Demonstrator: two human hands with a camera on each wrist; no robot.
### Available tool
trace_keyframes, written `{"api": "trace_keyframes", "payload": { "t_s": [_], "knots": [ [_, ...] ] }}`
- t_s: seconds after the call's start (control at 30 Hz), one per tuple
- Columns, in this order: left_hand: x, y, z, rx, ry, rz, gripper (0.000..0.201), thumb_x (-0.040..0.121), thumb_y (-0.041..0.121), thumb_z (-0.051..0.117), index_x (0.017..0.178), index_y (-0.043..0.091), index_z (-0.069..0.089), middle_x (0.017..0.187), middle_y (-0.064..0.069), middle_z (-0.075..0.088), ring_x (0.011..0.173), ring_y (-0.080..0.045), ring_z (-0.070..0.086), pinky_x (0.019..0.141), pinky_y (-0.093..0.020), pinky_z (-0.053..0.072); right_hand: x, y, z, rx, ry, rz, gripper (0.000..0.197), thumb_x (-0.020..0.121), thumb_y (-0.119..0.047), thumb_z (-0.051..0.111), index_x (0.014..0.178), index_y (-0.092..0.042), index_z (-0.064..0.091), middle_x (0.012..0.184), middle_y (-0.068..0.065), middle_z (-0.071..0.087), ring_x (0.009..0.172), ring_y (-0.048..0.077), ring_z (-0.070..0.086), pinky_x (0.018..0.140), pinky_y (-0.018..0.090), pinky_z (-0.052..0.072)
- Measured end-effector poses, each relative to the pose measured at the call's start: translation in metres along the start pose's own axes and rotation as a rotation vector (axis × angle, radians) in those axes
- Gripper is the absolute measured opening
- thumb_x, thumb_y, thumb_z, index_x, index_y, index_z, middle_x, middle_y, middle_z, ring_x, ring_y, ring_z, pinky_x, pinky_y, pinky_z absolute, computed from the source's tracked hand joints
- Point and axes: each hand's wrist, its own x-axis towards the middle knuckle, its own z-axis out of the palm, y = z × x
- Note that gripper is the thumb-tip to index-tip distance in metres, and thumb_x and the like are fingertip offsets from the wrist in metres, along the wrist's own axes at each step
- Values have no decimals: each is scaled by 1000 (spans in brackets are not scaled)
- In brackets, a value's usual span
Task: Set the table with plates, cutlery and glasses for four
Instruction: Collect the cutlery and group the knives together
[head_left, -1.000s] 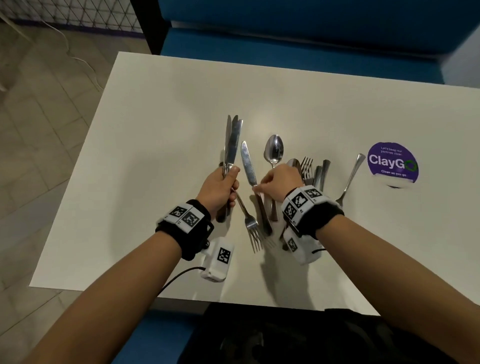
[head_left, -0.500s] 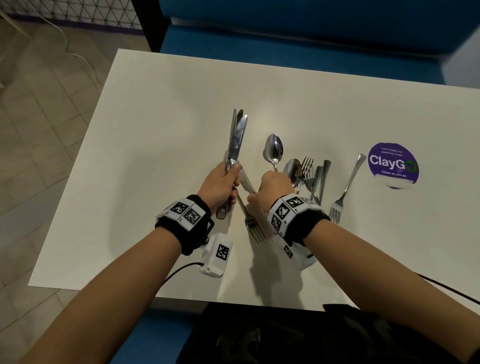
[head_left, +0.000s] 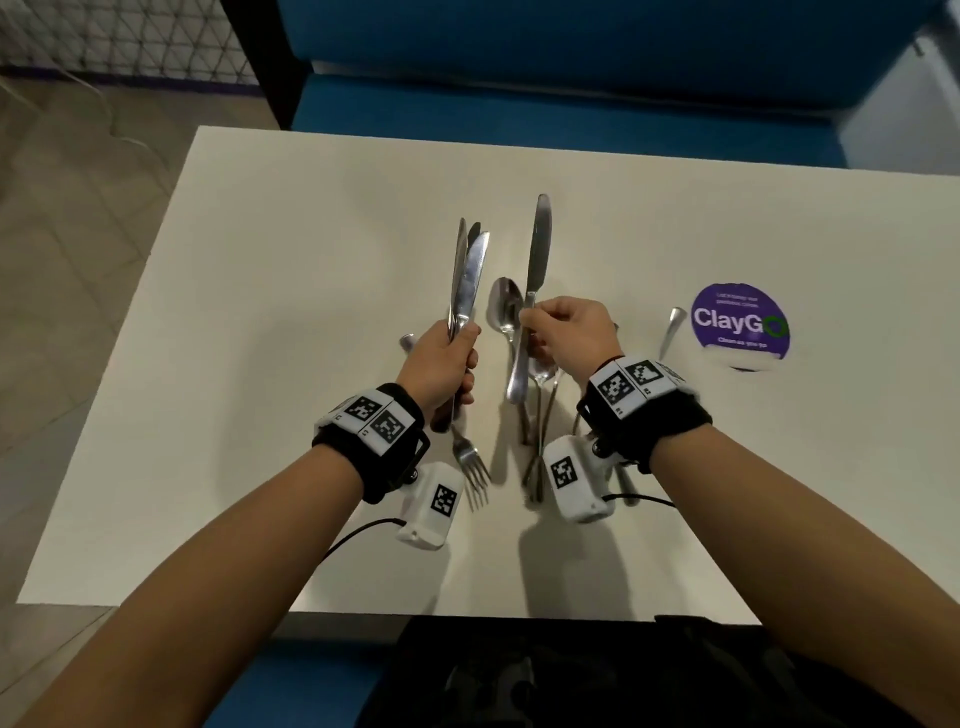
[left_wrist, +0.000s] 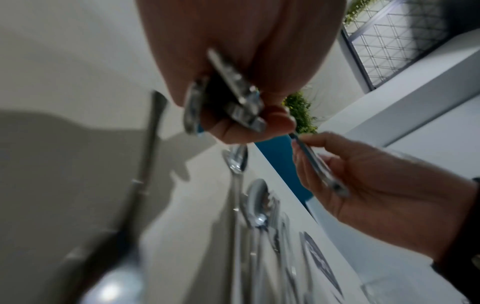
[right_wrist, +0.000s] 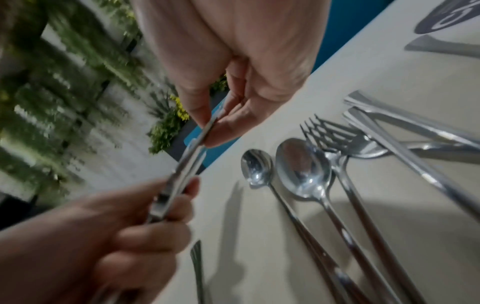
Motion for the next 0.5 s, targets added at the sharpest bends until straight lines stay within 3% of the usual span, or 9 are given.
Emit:
{"api": "trace_keyframes", "payload": {
  "t_s": [0.07, 0.17, 0.23, 0.3, 0.37, 0.5],
  "knots": [
    [3, 9, 24, 51, -13, 33, 17, 100, 27, 41, 91, 13, 47, 70, -1, 48, 49, -12, 46, 42, -23, 41, 2, 2, -10, 41, -13, -9, 15, 87, -11, 62, 72, -13, 62, 69, 9, 65, 51, 15, 60, 54, 27, 50],
    [10, 24, 65, 89, -56, 58, 21, 100, 21, 37, 91, 7, 50, 71, -6, 52, 52, -15, 50, 40, -21, 46, 7, 18, -33, -49, 18, -26, 11, 85, -19, 66, 76, -18, 61, 78, 11, 69, 70, 26, 68, 70, 38, 57],
    [12, 31, 98, 120, -93, 52, 27, 101, 25, 36, 103, 2, 51, 81, -11, 56, 59, -20, 57, 45, -27, 50, 10, 27, -58, -91, 31, -23, 9, 84, -23, 67, 78, -20, 62, 83, 11, 71, 78, 29, 71, 76, 44, 59],
    [12, 37, 138, 163, -116, 60, 28, 103, 28, 33, 111, 6, 47, 85, -6, 57, 59, -14, 61, 49, -26, 51, 12, 33, -93, -77, 45, -25, 11, 85, -21, 66, 75, -21, 61, 77, 9, 70, 77, 29, 71, 75, 47, 59],
    [10, 40, 181, 149, -141, 63, 26, 104, 28, 30, 112, 8, 44, 84, -3, 56, 48, -7, 60, 43, -21, 48, 15, 40, -134, -99, 74, -37, 16, 85, -22, 65, 71, -23, 60, 71, 8, 68, 74, 30, 69, 75, 49, 58],
    [8, 37, 273, 116, -185, 67, 31, 104, 30, 25, 114, 6, 42, 79, -10, 58, 52, -17, 57, 40, -22, 42, 22, 54, -224, -173, 60, -35, 25, 84, -27, 64, 60, -27, 65, 76, 19, 72, 75, 34, 69, 82, 49, 55]
  ]
}}
